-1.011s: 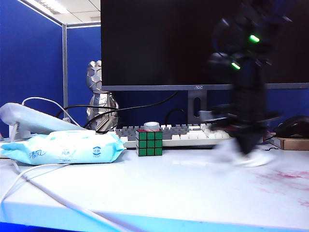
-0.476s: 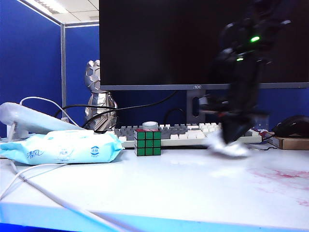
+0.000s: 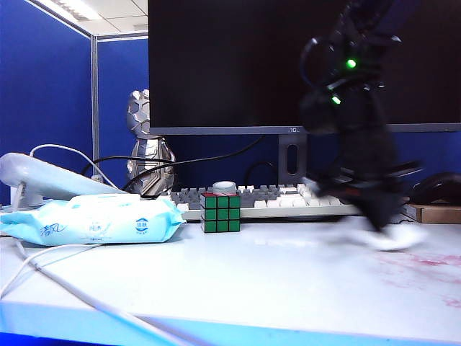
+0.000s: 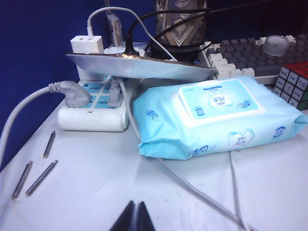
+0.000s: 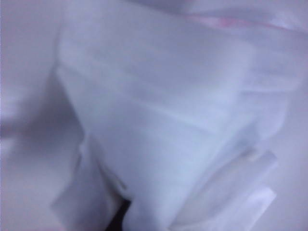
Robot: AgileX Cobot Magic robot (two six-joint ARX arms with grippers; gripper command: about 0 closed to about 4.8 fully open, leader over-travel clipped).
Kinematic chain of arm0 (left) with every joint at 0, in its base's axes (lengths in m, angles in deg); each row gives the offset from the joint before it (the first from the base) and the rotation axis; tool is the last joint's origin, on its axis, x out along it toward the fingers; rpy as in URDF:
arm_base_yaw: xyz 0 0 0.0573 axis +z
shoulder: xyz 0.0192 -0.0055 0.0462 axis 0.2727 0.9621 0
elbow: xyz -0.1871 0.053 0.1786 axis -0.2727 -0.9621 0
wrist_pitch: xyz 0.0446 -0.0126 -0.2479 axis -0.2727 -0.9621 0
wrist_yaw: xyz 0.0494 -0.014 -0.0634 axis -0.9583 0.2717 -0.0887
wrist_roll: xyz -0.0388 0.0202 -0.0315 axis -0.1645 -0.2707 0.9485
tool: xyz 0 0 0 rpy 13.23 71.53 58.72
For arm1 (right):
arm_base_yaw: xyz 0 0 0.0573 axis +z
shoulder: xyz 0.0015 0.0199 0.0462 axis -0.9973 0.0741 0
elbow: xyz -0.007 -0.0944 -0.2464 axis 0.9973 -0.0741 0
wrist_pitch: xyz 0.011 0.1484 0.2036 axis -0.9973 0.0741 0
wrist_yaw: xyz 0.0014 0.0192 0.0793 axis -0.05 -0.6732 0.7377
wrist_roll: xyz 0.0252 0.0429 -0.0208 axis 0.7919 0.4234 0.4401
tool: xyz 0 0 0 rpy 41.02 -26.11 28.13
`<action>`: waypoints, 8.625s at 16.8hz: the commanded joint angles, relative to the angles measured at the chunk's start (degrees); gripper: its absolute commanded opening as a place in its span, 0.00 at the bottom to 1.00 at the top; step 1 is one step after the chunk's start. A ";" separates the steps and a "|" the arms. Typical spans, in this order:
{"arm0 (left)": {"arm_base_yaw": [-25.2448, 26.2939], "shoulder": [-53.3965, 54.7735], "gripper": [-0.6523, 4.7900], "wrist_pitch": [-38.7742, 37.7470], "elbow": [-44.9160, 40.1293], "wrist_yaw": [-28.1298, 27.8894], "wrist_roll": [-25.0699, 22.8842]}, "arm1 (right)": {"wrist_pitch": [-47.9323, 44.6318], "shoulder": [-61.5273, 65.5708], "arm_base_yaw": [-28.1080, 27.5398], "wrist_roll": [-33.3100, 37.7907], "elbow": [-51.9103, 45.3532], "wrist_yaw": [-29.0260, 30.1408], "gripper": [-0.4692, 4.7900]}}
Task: Use the wet wipes on the table to wipe the cherry juice off the table, then put the wipes back on the table.
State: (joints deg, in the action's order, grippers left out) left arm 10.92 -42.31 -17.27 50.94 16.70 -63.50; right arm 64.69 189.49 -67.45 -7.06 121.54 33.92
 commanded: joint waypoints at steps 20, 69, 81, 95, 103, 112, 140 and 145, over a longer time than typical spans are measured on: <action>0.09 -0.17 0.16 -0.74 -0.04 0.00 0.00 | 10.97 0.31 -10.78 -5.33 -0.24 16.68 0.09; 0.09 -0.15 0.16 -0.76 -0.04 -0.20 0.00 | 6.51 0.66 -4.79 -6.93 -9.27 0.57 0.09; 0.09 -0.17 0.16 -0.76 -0.04 -0.20 0.02 | -9.40 -22.62 -4.61 -8.26 -9.20 11.72 0.09; 0.09 -0.17 0.16 -0.74 -0.04 -0.20 0.00 | -17.92 -61.37 -4.57 -7.85 -13.75 16.85 0.09; 0.09 -0.15 0.16 -0.76 -0.04 -0.20 0.00 | -27.74 -60.89 -4.00 1.99 -47.95 18.18 0.09; 0.09 -0.15 0.16 -0.76 -0.04 -0.20 0.00 | -19.50 -41.70 -4.09 5.44 -47.91 6.34 0.09; 0.09 -0.15 0.16 -0.74 -0.04 -0.22 0.00 | -12.92 -34.71 -2.60 3.76 -47.84 24.57 0.09; 0.09 -0.15 0.16 -0.76 -0.04 -0.15 0.02 | -13.11 -34.69 4.15 2.43 -47.87 33.53 0.09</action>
State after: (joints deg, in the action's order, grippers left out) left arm 10.92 -42.29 -17.25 50.94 16.67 -63.50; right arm 52.73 154.26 -64.41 -3.82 74.31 65.07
